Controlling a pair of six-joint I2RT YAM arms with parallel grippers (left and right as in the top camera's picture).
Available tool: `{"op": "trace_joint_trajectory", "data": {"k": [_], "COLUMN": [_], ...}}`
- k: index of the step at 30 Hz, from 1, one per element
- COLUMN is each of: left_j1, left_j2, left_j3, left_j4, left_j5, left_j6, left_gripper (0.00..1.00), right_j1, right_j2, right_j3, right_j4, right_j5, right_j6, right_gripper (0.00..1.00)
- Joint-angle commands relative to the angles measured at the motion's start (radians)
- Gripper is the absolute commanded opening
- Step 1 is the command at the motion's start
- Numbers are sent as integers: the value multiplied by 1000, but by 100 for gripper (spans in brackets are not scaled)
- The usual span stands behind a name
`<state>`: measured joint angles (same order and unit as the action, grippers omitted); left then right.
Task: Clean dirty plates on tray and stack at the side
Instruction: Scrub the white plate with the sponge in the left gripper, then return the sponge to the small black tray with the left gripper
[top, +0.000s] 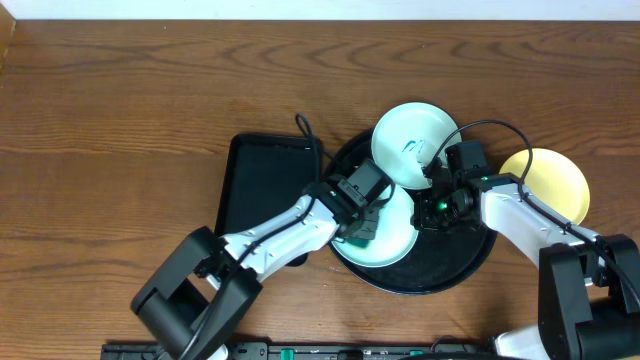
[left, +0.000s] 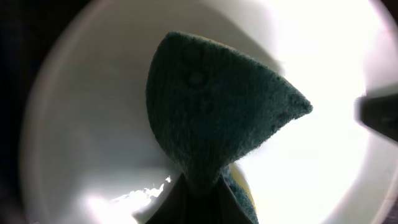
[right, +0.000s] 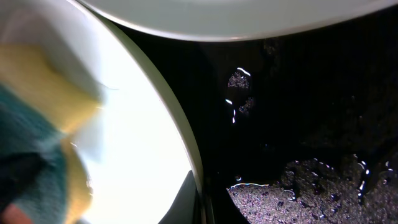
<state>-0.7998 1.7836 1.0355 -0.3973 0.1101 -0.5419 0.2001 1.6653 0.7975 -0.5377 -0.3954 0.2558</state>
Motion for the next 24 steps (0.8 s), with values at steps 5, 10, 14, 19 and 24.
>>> {"op": "trace_joint_trajectory", "data": {"k": [5, 10, 14, 19, 24], "left_j1": [113, 174, 278, 461, 557], "left_j2": [-180, -314, -356, -309, -217], "left_j3": [-8, -8, -8, -9, -9], "left_j4": [-69, -102, -172, -232, -235], "left_j5": [-58, -50, -89, -58, -20], "left_j6": [105, 153, 153, 222, 277], "left_gripper": [8, 8, 8, 8, 8], "right_j1": [18, 18, 19, 19, 19], "right_j2": [37, 37, 37, 37, 37], "right_j3": [-8, -8, -8, -8, -8], "right_j4": [-4, -4, -4, -3, -4], "right_j5": [33, 33, 33, 33, 32], "right_j6": [2, 2, 2, 2, 2], "right_gripper": [1, 1, 1, 1, 1]}}
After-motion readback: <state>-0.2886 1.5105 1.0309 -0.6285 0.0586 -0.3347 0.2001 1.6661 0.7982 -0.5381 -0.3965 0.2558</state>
